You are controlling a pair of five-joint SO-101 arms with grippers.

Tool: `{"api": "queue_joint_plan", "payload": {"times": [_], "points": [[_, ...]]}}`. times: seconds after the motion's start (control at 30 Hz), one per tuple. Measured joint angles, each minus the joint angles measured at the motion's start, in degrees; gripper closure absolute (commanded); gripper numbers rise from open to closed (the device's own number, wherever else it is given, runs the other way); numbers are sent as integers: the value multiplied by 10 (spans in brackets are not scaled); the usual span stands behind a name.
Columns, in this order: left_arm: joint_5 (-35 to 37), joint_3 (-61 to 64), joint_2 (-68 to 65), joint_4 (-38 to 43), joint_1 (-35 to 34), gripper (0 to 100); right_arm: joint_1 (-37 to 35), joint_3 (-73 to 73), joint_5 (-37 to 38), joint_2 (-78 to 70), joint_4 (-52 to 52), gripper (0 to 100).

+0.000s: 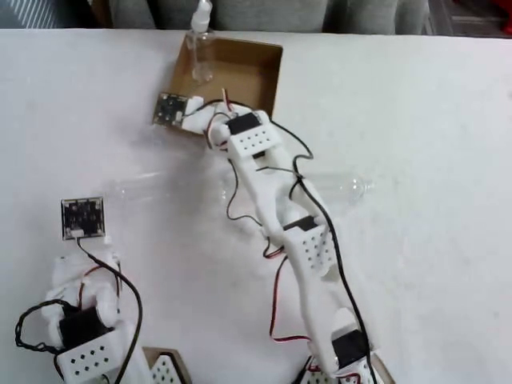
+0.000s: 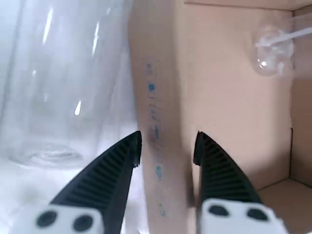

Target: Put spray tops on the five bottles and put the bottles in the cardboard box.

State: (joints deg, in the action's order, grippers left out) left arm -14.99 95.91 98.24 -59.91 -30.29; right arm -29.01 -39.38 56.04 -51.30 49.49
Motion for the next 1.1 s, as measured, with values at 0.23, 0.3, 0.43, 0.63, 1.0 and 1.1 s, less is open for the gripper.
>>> {"api": "queue_joint_plan", "payload": {"times": [0.23,0.3,0.43,0.63,1.0,1.1], "points": [[0,0,0,0,0,973,-2,-11,0,-1,0,981],[0,0,0,0,0,973,-3,-11,0,-1,0,981],[0,0,0,0,0,973,-3,-11,0,-1,0,981],[0,0,0,0,0,973,-3,-11,0,-1,0,981],[0,0,0,0,0,973,-3,-20,60,-1,47,981],[0,0,0,0,0,973,-3,-22,70,-1,63,981]]}}
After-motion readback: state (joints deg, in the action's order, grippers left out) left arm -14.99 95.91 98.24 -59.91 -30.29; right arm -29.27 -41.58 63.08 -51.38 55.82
